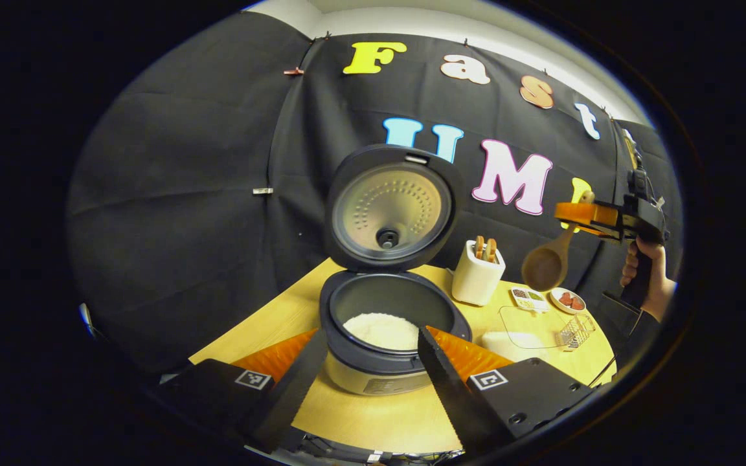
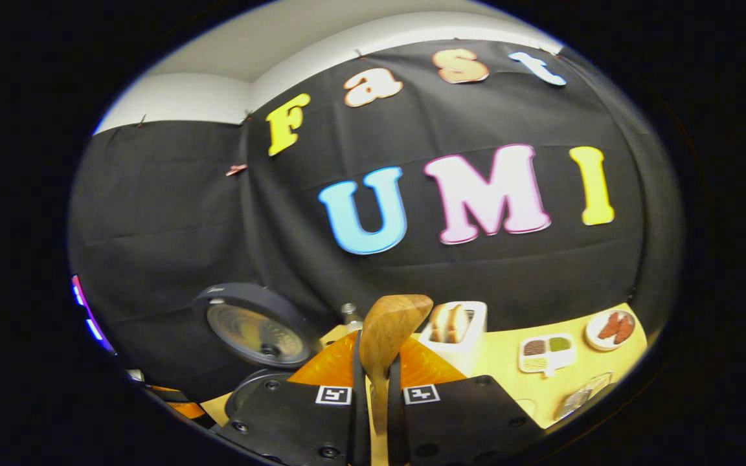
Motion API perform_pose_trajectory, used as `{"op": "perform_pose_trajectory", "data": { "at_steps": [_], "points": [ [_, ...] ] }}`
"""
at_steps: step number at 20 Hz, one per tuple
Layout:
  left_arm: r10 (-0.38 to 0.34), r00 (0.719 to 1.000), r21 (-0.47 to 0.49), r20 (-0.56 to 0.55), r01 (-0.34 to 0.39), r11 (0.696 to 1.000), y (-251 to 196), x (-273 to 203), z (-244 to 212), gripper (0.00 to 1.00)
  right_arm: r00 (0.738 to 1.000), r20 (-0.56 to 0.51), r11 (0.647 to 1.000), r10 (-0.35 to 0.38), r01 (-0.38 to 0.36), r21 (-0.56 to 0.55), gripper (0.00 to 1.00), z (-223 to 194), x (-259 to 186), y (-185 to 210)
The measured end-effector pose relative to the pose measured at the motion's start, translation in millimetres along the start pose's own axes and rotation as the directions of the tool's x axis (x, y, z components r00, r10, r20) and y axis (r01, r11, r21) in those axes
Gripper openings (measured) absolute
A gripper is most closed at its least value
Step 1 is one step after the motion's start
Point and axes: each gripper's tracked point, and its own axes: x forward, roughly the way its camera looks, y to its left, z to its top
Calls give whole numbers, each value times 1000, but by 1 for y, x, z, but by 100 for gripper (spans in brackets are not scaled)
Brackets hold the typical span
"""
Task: Close the left gripper, press the button to open the rice cooker; take a wooden spoon from the chopstick holder with the right hand, scoop a spoonful of rice and pour it into the rice cooker, then put the wooden spoon back into the chopstick holder.
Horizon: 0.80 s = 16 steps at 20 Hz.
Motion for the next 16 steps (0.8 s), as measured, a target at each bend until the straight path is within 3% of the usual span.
{"op": "perform_pose_trajectory", "data": {
  "at_steps": [5,10,14,15,16],
  "points": [
    [-2,1000,-41,9,3,999,-28,5,10,96,971,40,966,-237,231,112,14,28,-47,-132],
    [-2,1000,-71,-18,1,997,-60,8,3,95,889,39,867,-456,434,244,14,30,-93,-250],
    [41,999,-65,-32,-43,997,-80,7,4,95,851,-36,803,-524,507,313,14,1,-103,-312],
    [52,998,-67,-33,-54,996,-84,6,5,95,844,-51,790,-533,518,328,19,-6,-103,-325],
    [68,997,-72,-36,-70,995,-89,5,6,96,840,-66,780,-538,526,339,14,-13,-102,-337]
  ]
}}
